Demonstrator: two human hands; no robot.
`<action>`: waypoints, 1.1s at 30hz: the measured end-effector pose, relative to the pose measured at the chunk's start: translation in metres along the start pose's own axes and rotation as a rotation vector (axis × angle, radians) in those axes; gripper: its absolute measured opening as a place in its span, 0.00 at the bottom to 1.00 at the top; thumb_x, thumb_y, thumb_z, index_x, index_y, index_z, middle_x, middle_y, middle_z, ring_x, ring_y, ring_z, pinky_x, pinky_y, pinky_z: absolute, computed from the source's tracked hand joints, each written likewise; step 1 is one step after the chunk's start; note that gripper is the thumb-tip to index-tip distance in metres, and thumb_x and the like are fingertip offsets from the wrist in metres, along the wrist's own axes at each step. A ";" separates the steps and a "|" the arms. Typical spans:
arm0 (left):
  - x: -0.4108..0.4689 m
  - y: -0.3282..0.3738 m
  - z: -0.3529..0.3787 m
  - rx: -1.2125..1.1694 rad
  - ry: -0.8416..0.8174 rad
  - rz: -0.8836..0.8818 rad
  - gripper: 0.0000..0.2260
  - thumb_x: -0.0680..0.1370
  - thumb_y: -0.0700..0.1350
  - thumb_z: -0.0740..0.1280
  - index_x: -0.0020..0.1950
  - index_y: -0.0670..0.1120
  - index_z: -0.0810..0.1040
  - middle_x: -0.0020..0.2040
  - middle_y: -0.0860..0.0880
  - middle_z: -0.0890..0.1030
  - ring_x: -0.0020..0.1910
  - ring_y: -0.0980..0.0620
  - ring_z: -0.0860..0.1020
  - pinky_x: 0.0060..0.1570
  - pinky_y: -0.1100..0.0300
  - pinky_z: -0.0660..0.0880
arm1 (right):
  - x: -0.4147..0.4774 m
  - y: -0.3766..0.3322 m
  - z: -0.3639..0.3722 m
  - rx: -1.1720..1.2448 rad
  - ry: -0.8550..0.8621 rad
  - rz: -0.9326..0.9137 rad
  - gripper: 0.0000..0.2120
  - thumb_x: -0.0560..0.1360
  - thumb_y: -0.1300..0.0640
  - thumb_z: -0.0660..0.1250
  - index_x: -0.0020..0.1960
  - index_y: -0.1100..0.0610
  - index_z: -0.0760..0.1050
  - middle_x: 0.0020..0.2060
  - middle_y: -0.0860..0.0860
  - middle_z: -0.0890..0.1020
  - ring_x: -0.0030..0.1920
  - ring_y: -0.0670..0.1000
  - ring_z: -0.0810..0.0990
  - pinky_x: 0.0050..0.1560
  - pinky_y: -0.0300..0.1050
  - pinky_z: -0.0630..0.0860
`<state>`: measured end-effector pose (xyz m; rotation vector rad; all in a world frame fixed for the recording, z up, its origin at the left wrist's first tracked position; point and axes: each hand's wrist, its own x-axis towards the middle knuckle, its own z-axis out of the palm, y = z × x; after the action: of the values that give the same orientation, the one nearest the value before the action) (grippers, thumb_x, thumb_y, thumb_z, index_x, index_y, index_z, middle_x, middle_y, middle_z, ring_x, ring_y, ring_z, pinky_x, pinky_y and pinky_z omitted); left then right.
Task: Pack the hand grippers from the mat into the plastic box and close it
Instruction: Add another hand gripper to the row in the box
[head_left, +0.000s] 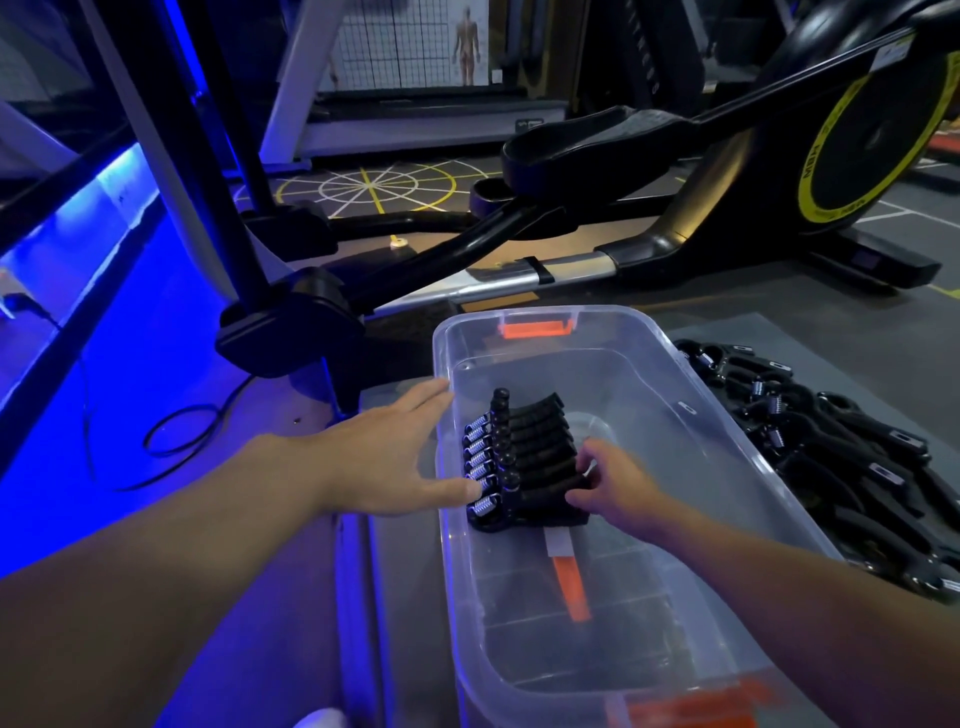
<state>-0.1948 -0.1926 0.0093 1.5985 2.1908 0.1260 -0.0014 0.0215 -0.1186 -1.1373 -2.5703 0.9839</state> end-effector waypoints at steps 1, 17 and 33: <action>0.000 0.001 -0.001 -0.014 -0.011 -0.005 0.58 0.59 0.81 0.57 0.80 0.52 0.41 0.76 0.67 0.36 0.77 0.56 0.54 0.74 0.53 0.60 | 0.000 0.000 -0.001 -0.040 0.007 -0.030 0.13 0.65 0.60 0.74 0.41 0.55 0.69 0.34 0.52 0.79 0.38 0.56 0.78 0.39 0.51 0.75; 0.001 0.007 -0.005 -0.080 -0.009 0.005 0.59 0.57 0.78 0.66 0.80 0.55 0.46 0.77 0.66 0.40 0.76 0.61 0.55 0.74 0.56 0.60 | -0.001 0.002 -0.006 -0.239 -0.044 -0.177 0.13 0.70 0.53 0.72 0.43 0.53 0.67 0.39 0.48 0.78 0.41 0.53 0.76 0.39 0.49 0.72; -0.003 0.006 -0.003 -0.073 -0.002 0.021 0.58 0.60 0.74 0.69 0.80 0.54 0.43 0.78 0.64 0.39 0.77 0.64 0.47 0.71 0.66 0.51 | -0.002 0.000 -0.006 -0.362 -0.032 -0.227 0.14 0.72 0.49 0.70 0.44 0.50 0.64 0.39 0.46 0.75 0.40 0.53 0.74 0.37 0.47 0.66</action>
<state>-0.1896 -0.1930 0.0148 1.5808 2.1433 0.2084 0.0025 0.0235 -0.1136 -0.8745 -2.9010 0.5034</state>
